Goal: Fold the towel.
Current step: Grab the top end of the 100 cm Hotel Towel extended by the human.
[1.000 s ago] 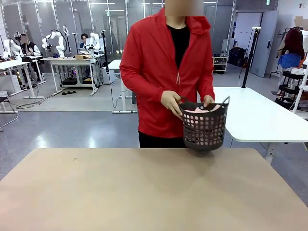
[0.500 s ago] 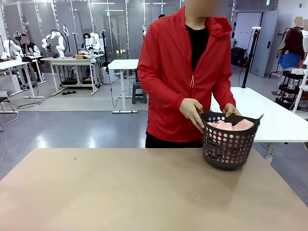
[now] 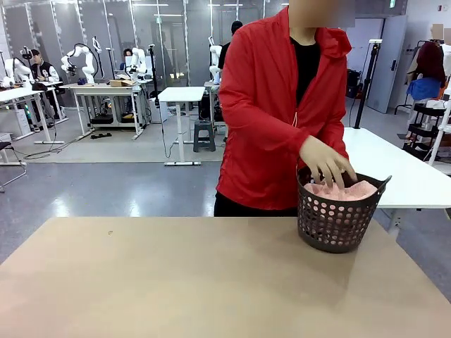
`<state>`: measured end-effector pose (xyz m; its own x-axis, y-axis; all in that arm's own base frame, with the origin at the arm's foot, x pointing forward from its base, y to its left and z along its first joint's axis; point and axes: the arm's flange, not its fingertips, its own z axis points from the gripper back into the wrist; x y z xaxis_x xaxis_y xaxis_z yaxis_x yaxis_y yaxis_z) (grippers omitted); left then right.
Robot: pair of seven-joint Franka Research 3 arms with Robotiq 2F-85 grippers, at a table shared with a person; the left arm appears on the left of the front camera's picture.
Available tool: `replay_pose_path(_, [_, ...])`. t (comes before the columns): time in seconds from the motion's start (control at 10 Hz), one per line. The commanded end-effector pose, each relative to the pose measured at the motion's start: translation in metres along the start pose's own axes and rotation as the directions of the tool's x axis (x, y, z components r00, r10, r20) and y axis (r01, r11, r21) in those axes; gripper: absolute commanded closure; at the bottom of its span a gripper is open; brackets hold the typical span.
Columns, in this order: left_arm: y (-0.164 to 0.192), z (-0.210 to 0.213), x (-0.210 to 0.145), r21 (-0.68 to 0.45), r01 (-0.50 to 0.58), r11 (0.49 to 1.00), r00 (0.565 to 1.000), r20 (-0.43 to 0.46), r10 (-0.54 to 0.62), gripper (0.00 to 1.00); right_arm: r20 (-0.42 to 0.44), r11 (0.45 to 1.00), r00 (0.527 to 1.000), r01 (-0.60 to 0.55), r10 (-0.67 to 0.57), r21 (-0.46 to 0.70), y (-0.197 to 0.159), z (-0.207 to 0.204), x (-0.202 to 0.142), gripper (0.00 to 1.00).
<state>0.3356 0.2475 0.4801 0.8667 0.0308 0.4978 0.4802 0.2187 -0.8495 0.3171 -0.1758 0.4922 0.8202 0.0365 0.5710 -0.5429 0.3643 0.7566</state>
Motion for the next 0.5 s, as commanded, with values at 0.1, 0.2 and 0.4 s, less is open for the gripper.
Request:
replay_pose_path(0.1, [-0.0007,0.0006,-0.0016,-0.019,0.012,1.000,1.000,0.001,-0.012,0.00,0.007,1.000,1.000,-0.020,0.020,0.010,0.0000,0.0008,0.0010,0.00])
replay_pose_path(0.2, [-0.0007,0.0006,-0.0016,-0.019,0.012,1.000,1.000,0.001,-0.012,0.00,0.007,1.000,1.000,-0.020,0.020,0.010,0.0000,0.0008,0.0010,0.00])
replay_pose_path(0.4, [-0.0007,0.0006,-0.0016,-0.019,0.012,1.000,1.000,0.001,-0.012,0.00,0.007,1.000,1.000,-0.020,0.020,0.010,0.0000,0.0008,0.0010,0.00])
